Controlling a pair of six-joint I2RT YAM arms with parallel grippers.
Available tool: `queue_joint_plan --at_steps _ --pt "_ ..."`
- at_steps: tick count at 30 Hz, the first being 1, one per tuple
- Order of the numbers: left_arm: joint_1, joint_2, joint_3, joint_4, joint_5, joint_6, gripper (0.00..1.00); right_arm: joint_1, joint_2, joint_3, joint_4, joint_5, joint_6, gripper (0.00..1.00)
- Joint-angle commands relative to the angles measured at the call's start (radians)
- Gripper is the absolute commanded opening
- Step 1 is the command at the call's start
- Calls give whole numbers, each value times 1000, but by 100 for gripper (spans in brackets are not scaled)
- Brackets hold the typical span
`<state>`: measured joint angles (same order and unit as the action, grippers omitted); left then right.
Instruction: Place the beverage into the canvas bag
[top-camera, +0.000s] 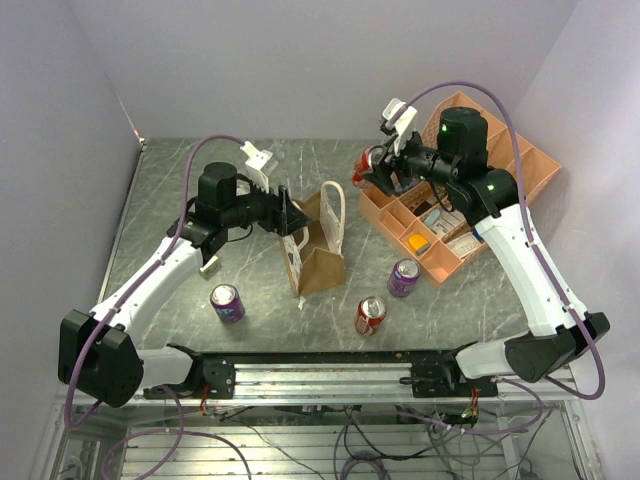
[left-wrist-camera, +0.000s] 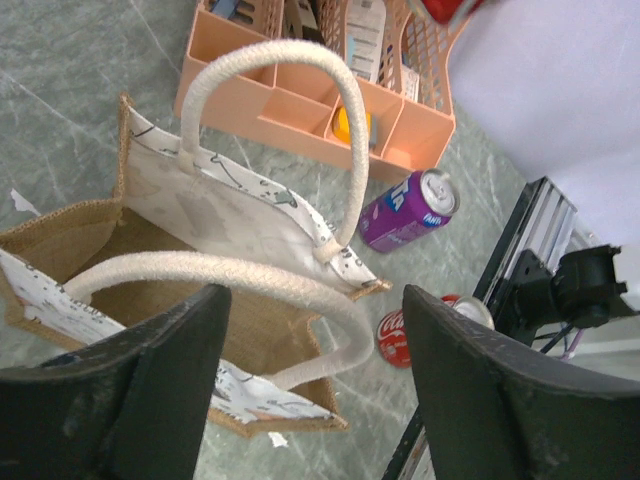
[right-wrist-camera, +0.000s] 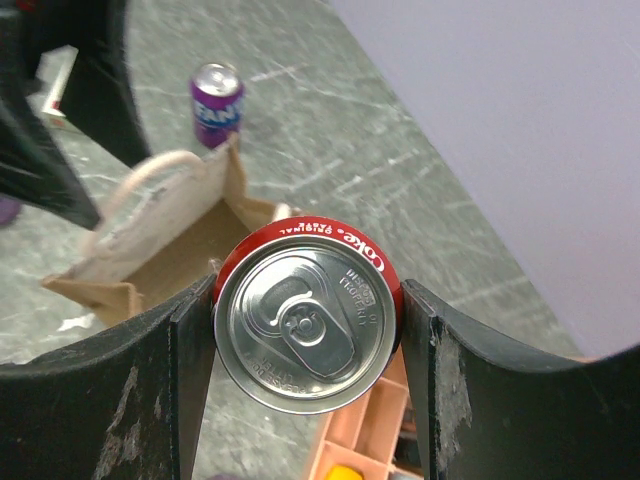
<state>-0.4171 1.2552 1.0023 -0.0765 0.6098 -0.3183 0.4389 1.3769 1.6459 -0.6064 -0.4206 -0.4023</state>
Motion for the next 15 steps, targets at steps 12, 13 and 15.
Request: queue_joint_plan --at_steps 12,13,15 --pt "0 -31 -47 117 -8 -60 66 188 140 124 126 -54 -4 0" --pt "-1 -28 -52 122 -8 -66 68 188 144 124 129 -48 -2 0" --pt "0 -19 -72 155 -3 -105 71 189 149 115 134 -47 -3 0"
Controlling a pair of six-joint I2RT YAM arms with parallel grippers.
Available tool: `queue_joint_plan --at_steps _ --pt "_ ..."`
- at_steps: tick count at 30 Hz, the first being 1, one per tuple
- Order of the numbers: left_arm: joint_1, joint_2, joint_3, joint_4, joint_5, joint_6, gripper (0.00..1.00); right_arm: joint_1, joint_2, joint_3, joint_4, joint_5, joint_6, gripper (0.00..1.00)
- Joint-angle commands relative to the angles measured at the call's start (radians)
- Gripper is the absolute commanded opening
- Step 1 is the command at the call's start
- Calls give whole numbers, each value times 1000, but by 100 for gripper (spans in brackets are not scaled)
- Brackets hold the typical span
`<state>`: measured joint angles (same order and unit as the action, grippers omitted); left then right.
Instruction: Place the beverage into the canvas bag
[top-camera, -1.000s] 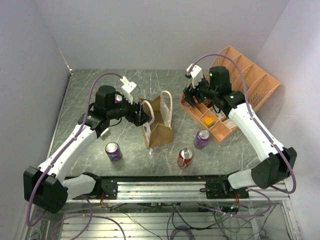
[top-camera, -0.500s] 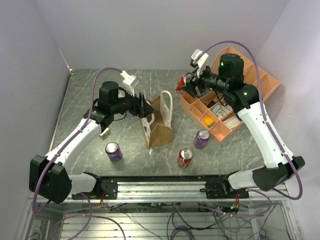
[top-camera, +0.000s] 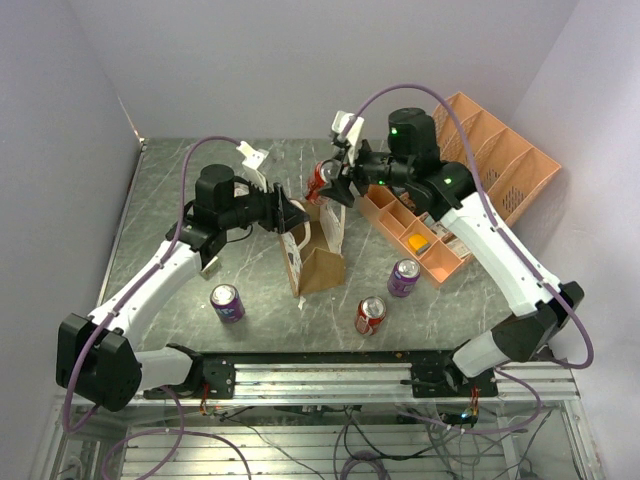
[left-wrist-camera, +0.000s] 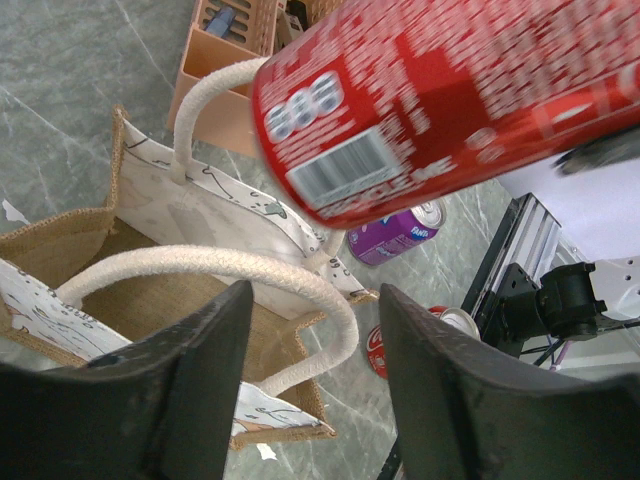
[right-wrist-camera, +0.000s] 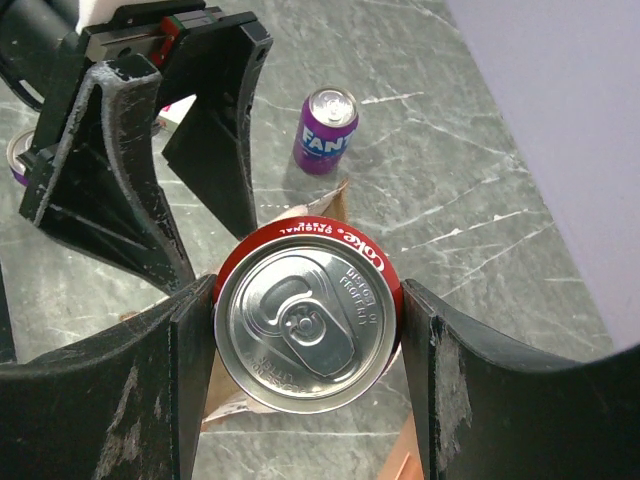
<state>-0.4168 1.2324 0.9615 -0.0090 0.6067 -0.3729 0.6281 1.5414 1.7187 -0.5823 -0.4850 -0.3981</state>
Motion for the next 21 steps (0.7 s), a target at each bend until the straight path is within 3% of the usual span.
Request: queue_joint_plan --at_steps 1,12,16,18,21 --pt "0 9 -41 114 14 -72 71 0 -13 38 115 16 -2 0" --pt "0 69 -52 222 88 -145 51 2 14 -24 152 40 13 0" --pt "12 23 -69 171 57 -108 29 1 26 -25 161 54 28 0" --pt "13 -14 -90 130 9 -66 12 2 27 -35 170 54 33 0" --pt "28 -65 -144 107 -16 -28 7 1 25 -66 187 44 41 0"
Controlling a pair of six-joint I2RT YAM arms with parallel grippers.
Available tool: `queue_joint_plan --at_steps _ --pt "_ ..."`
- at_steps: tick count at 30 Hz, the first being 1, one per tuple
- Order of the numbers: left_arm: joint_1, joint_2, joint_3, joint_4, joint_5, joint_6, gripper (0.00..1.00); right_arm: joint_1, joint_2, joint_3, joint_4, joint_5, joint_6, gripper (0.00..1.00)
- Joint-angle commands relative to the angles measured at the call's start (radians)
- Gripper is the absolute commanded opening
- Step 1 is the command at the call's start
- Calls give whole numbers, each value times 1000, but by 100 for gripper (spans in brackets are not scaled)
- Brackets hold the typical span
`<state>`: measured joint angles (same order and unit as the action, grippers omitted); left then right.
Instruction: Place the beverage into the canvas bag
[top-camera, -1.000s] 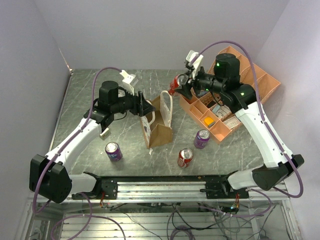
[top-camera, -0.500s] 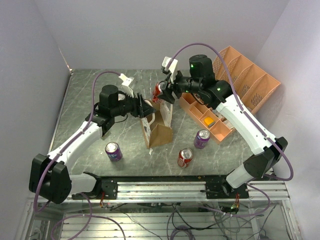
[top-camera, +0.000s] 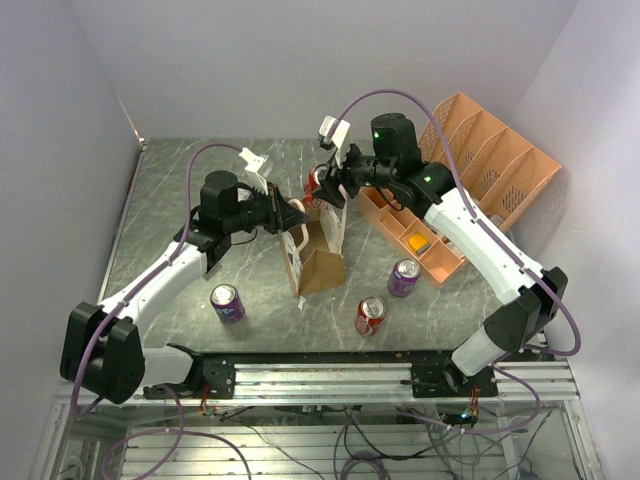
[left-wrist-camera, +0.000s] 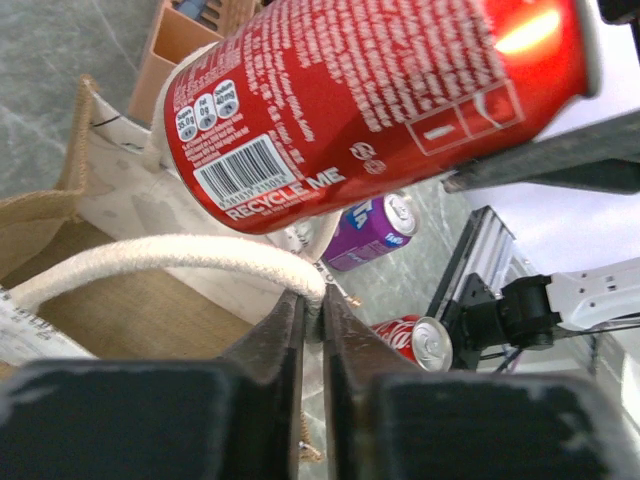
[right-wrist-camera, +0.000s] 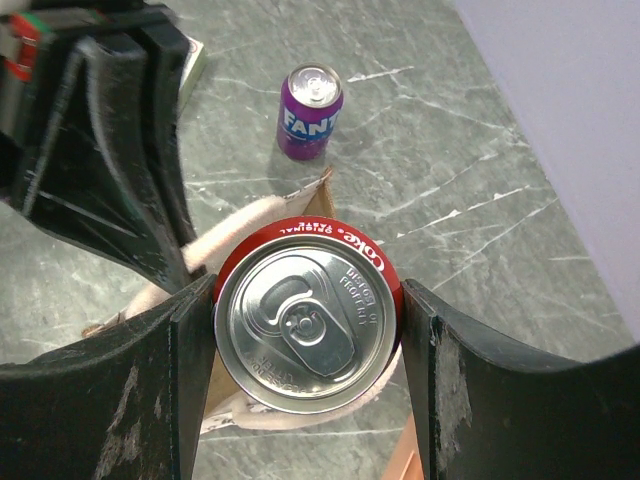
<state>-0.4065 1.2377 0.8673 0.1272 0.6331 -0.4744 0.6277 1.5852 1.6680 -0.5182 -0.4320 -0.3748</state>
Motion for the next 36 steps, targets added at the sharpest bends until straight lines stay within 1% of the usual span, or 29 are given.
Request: queue_joint_plan --at_steps 1,3,6,8,12,15,17,23,27,36 --pt "19 -76 -52 -54 -46 106 7 1 -20 -30 130 -9 19 0" --pt "22 -79 -58 -110 -68 154 7 1 -25 -64 143 -3 15 0" --pt "31 -106 -85 -125 -82 175 7 1 -34 -106 161 17 9 0" --pt "32 -103 -73 -186 -93 224 7 0 -44 -126 170 45 3 0" --pt "39 -123 -85 -228 -151 260 7 0 -57 -141 178 111 -3 0" --pt "40 -123 -72 -286 -178 322 7 -1 -63 -145 184 156 -1 0" --pt "41 -129 -75 -301 -196 336 7 -2 -54 -131 175 159 9 0" --pt "43 -128 -68 -363 -230 404 7 2 -3 -69 134 75 46 0" --pt "43 -141 -90 -369 -214 473 7 13 35 -26 123 51 59 0" --pt "52 -150 -134 -347 -175 503 7 85 96 22 113 116 52 0"
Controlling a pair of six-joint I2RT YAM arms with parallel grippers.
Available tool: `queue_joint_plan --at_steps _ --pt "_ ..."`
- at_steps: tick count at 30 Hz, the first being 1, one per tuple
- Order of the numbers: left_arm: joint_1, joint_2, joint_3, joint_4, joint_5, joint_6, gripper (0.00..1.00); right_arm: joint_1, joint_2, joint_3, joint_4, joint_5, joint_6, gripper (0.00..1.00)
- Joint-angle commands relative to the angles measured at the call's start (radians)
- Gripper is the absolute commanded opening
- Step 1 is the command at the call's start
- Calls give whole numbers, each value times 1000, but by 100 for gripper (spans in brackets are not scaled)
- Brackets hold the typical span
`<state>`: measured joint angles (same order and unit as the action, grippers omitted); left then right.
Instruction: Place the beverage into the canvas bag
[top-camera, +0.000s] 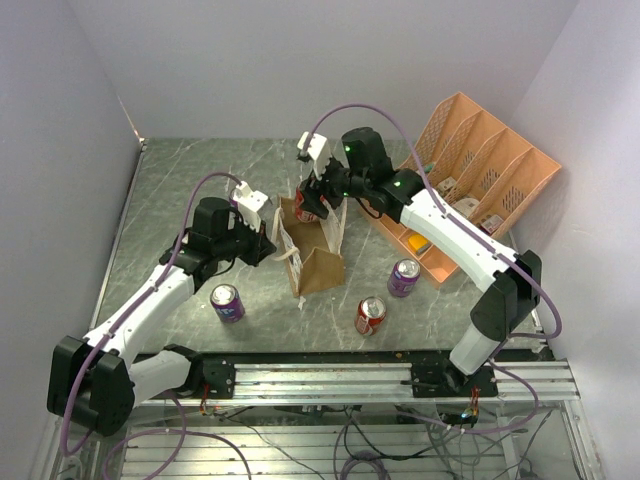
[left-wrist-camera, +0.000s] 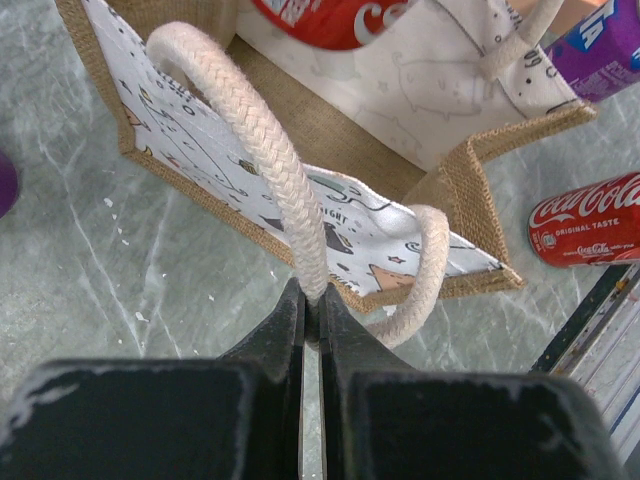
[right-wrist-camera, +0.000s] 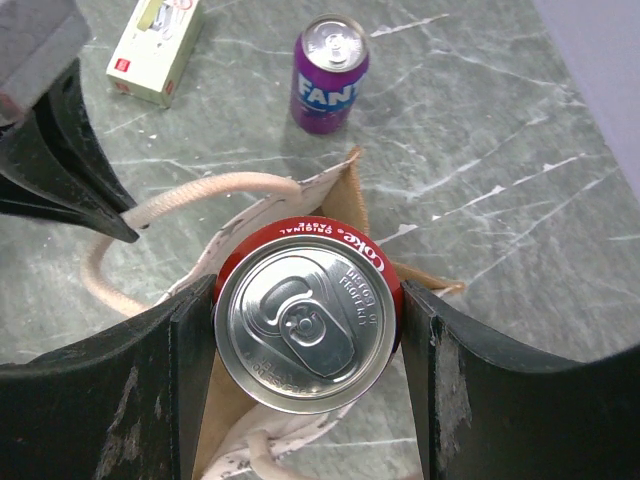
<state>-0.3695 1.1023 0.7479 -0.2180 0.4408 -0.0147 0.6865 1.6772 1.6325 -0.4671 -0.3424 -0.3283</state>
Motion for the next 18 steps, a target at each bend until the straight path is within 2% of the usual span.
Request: queue_joint_plan --at_steps 1,18 --pt "16 -18 -15 -8 27 52 7 30 9 60 61 36 9 0" --pt "43 -42 -73 30 87 163 7 36 110 26 113 70 57 0"
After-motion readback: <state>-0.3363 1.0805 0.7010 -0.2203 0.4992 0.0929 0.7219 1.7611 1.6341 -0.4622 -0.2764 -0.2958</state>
